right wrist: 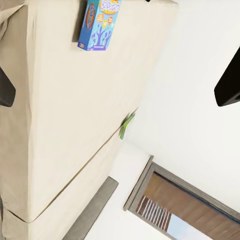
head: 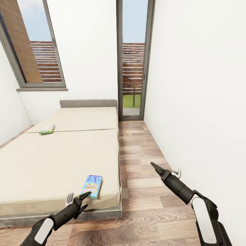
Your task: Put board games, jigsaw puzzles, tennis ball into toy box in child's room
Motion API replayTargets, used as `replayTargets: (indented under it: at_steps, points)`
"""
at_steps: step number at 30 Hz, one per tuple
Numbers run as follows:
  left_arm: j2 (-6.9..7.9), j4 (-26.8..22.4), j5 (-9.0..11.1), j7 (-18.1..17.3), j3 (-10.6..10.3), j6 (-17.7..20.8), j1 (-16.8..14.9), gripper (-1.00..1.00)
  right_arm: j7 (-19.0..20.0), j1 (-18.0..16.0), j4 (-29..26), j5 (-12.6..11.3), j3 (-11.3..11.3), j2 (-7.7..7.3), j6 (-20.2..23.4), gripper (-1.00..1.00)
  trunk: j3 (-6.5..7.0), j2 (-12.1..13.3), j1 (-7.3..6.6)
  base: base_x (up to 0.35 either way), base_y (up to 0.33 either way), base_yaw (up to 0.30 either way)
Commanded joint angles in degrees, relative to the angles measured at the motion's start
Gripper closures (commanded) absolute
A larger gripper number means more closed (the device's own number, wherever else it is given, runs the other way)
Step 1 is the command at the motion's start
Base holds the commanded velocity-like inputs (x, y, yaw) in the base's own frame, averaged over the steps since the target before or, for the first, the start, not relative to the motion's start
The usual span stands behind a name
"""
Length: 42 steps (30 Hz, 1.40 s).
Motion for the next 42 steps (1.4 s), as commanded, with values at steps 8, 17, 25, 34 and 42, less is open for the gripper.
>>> replayTargets:
  at_steps: [8,17,25,34,42]
  points:
    - [-0.01,0.0,0.1,-0.1,0.1,0.4,0.0,-1.00,0.1,0.0,0.0,-0.1,-0.1,0.06,0.4,-1.00,-0.05,0.0,-0.01,0.000,0.000,0.000]
    - [-0.01,0.0,0.1,-0.1,0.1,0.4,0.0,-1.00,0.1,-0.1,0.0,0.0,-0.2,0.07,0.4,-1.00,-0.05,0.0,-0.01,0.000,0.000,0.000]
    - [-0.01,0.0,0.1,-0.1,0.0,0.4,0.0,-1.00,0.1,0.0,0.0,0.0,-0.2,0.04,0.4,-1.00,0.66,1.6,-0.89,0.000,0.000,0.000]
    - [-0.01,0.0,0.1,-0.1,0.2,0.3,0.0,-1.00,0.1,0.0,0.0,0.0,-0.2,0.02,0.4,-1.00,0.66,1.6,-0.89,0.000,0.000,0.000]
    - [-0.01,0.0,0.2,-0.2,0.1,0.4,0.0,-1.00,0.1,-0.1,0.0,-0.1,-0.2,0.02,0.3,-1.00,0.66,1.6,-0.89,0.000,0.000,0.000]
